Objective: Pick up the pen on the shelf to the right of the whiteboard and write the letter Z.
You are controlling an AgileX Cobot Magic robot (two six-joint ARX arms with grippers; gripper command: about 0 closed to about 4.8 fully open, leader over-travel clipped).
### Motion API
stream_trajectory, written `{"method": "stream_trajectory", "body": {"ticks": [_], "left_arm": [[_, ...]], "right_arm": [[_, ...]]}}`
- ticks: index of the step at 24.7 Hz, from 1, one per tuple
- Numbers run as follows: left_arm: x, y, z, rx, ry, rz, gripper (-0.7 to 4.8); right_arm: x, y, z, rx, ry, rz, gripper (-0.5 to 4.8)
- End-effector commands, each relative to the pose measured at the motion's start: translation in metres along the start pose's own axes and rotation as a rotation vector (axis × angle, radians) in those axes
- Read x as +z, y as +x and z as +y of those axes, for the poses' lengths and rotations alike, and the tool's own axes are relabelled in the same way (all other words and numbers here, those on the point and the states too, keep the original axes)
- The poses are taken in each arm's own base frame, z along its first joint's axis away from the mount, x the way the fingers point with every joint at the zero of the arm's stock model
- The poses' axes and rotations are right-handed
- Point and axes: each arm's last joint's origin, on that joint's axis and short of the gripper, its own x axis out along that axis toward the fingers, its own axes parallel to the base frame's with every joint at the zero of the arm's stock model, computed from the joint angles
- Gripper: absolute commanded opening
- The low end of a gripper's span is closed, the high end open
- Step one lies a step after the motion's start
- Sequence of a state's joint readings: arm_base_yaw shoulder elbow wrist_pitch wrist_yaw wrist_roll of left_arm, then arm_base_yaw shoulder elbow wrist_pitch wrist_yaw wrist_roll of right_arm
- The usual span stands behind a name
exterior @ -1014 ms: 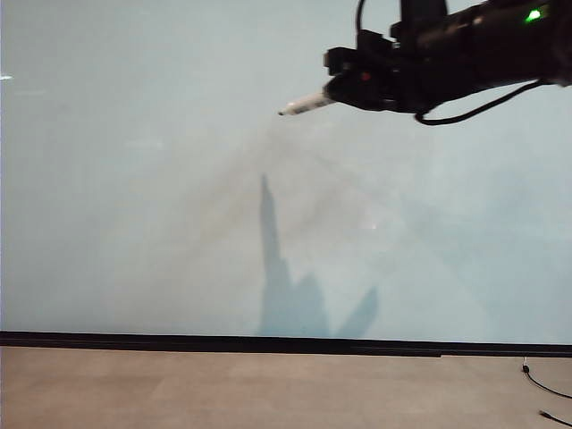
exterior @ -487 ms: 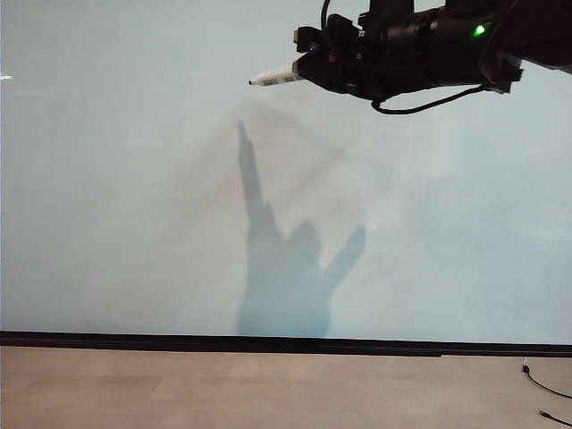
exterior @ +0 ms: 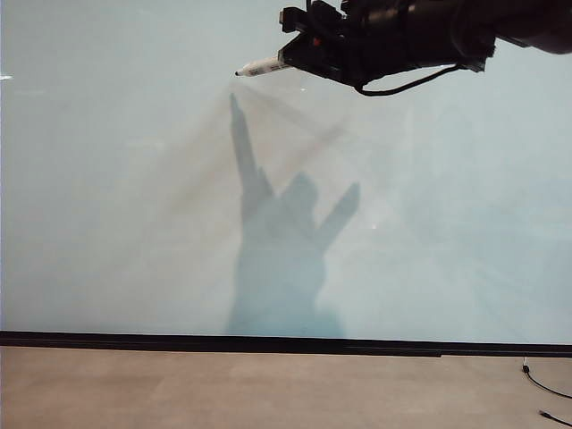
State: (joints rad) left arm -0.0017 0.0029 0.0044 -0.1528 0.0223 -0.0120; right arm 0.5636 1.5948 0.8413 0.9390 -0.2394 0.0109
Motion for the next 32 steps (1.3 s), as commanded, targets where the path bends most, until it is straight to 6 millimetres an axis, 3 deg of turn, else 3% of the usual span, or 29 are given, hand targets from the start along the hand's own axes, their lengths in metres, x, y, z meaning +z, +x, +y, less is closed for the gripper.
{"method": "stream_trajectory", "body": {"ticks": [1, 32], "left_arm": [[0.0018, -0.0002, 0.0000, -0.001, 0.004, -0.013, -0.04], [0.0018, -0.0002, 0.0000, -0.001, 0.004, -0.013, -0.04]], "right_arm": [[0.0019, 0.0018, 0.0035, 0.017, 0.008, 0.009, -0.05], [0.0024, 0.0004, 0.0000, -0.102, -0.007, 0.044, -0.05]]}}
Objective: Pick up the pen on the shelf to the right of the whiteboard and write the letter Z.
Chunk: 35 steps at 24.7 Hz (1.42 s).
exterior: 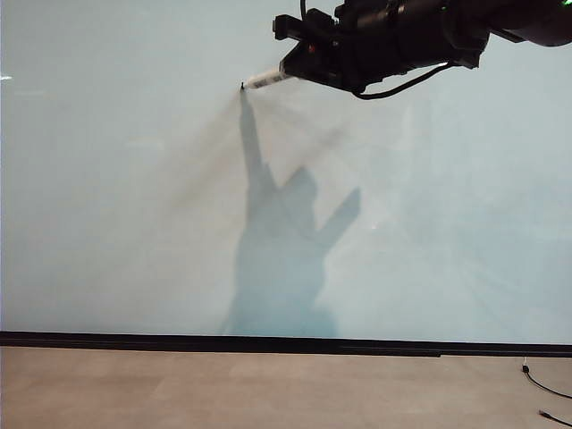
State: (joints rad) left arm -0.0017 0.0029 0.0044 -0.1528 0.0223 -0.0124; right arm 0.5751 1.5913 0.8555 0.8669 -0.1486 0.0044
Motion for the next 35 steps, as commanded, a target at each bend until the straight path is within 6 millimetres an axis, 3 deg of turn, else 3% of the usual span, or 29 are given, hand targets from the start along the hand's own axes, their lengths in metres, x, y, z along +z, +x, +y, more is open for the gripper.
{"method": "stream_trajectory", "body": {"ticks": [1, 11, 21, 26, 29, 31, 35], "left_arm": [[0.002, 0.000, 0.000, -0.001, 0.005, -0.013, -0.05], [0.002, 0.000, 0.000, -0.001, 0.005, -0.013, -0.04], [0.002, 0.000, 0.000, -0.001, 0.005, -0.013, -0.04], [0.002, 0.000, 0.000, -0.001, 0.005, -0.013, -0.05], [0.002, 0.000, 0.000, -0.001, 0.005, -0.013, -0.05], [0.002, 0.000, 0.000, -0.001, 0.005, -0.013, -0.05], [0.002, 0.000, 0.000, -0.001, 0.005, -0.013, -0.04]], "right_arm": [[0.004, -0.003, -0.001, -0.024, -0.015, -0.010, -0.05], [0.011, -0.013, -0.006, -0.070, -0.037, 0.017, -0.05], [0.016, -0.056, -0.017, -0.188, -0.054, 0.012, -0.05], [0.016, -0.066, -0.019, -0.208, -0.057, 0.011, -0.05], [0.014, -0.065, -0.012, -0.109, -0.054, 0.016, -0.05], [0.013, -0.062, 0.004, -0.040, -0.080, 0.030, -0.05], [0.007, -0.047, 0.019, 0.045, -0.171, 0.182, -0.05]]}}
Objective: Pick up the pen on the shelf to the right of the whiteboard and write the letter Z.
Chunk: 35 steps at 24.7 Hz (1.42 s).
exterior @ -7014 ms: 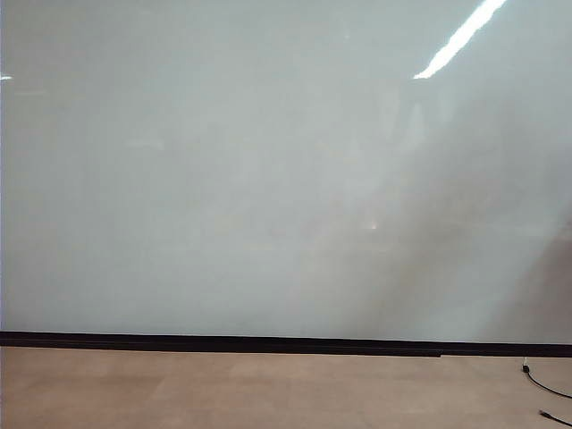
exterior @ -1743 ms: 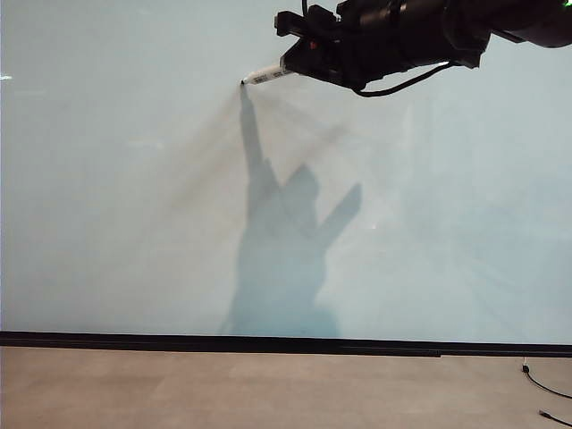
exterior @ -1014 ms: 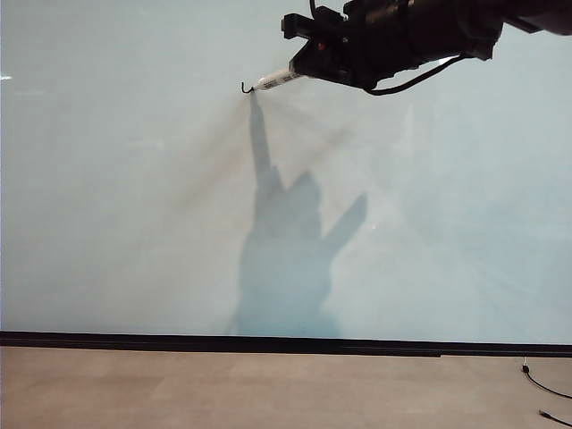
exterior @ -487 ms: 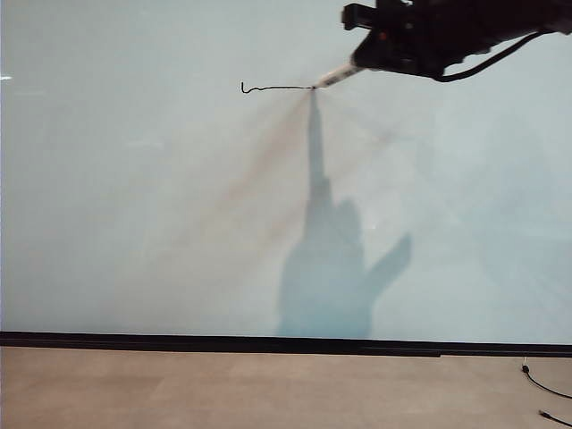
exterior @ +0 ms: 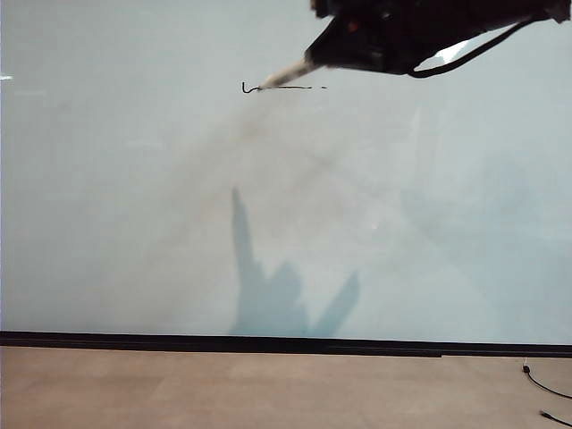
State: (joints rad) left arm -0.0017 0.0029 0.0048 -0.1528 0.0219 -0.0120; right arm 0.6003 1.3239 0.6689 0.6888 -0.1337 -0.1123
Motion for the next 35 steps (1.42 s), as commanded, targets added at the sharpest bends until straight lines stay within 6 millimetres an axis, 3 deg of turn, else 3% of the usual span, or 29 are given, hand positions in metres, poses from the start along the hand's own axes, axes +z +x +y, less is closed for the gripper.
{"method": "stream_trajectory", "body": {"ticks": [1, 12, 15, 27, 35], "left_arm": [[0.002, 0.000, 0.000, -0.001, 0.004, -0.013, -0.04], [0.002, 0.000, 0.000, -0.001, 0.004, -0.013, -0.04], [0.002, 0.000, 0.000, -0.001, 0.005, -0.013, -0.04], [0.002, 0.000, 0.000, -0.001, 0.004, -0.013, -0.05], [0.002, 0.000, 0.000, -0.001, 0.004, -0.013, -0.04]], "right_arm": [[-0.001, 0.016, 0.004, 0.043, -0.093, 0.108, -0.05], [-0.019, 0.068, 0.003, 0.086, -0.116, 0.202, -0.05], [-0.021, 0.074, 0.001, 0.067, -0.117, 0.213, -0.05], [-0.020, 0.074, -0.002, -0.027, -0.133, 0.234, -0.05], [-0.003, 0.065, -0.005, -0.068, -0.164, 0.217, -0.05]]}}
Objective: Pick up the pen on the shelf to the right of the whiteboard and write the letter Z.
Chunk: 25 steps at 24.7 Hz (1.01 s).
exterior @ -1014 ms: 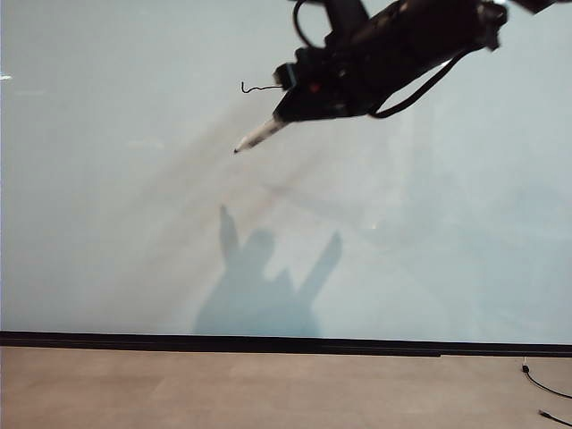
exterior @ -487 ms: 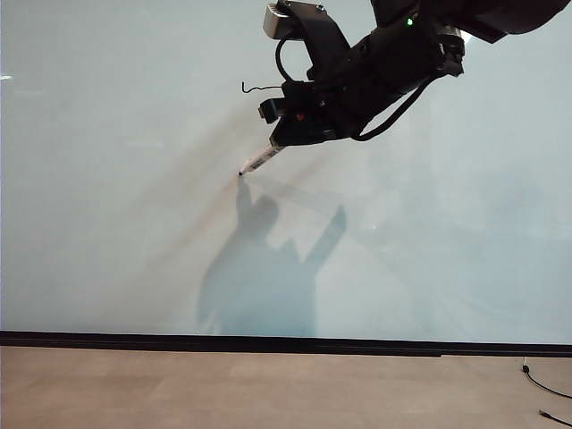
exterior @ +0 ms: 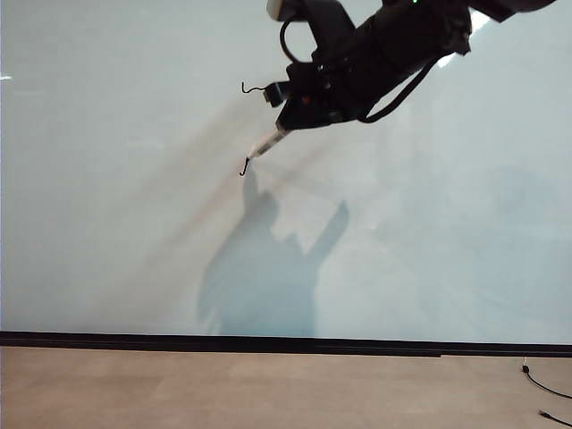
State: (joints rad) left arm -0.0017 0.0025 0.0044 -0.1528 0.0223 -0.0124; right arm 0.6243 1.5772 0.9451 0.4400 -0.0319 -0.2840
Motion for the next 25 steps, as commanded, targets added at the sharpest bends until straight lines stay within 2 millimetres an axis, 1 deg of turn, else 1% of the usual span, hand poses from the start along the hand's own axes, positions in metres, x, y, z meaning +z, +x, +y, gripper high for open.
{"method": "stream_trajectory", "body": {"ticks": [1, 10, 15, 25], "left_arm": [[0.002, 0.000, 0.000, -0.001, 0.005, -0.013, -0.04], [0.002, 0.000, 0.000, -0.001, 0.005, -0.013, -0.05], [0.002, 0.000, 0.000, -0.001, 0.005, -0.013, -0.04], [0.002, 0.000, 0.000, -0.001, 0.005, -0.013, -0.05]], "right_arm": [[0.008, -0.006, -0.005, -0.048, -0.005, -0.016, -0.05], [0.019, -0.020, -0.012, -0.086, -0.007, -0.015, -0.05], [0.027, -0.032, -0.016, -0.113, -0.025, -0.016, -0.05], [0.036, -0.046, -0.023, -0.137, -0.040, -0.032, -0.05]]}}
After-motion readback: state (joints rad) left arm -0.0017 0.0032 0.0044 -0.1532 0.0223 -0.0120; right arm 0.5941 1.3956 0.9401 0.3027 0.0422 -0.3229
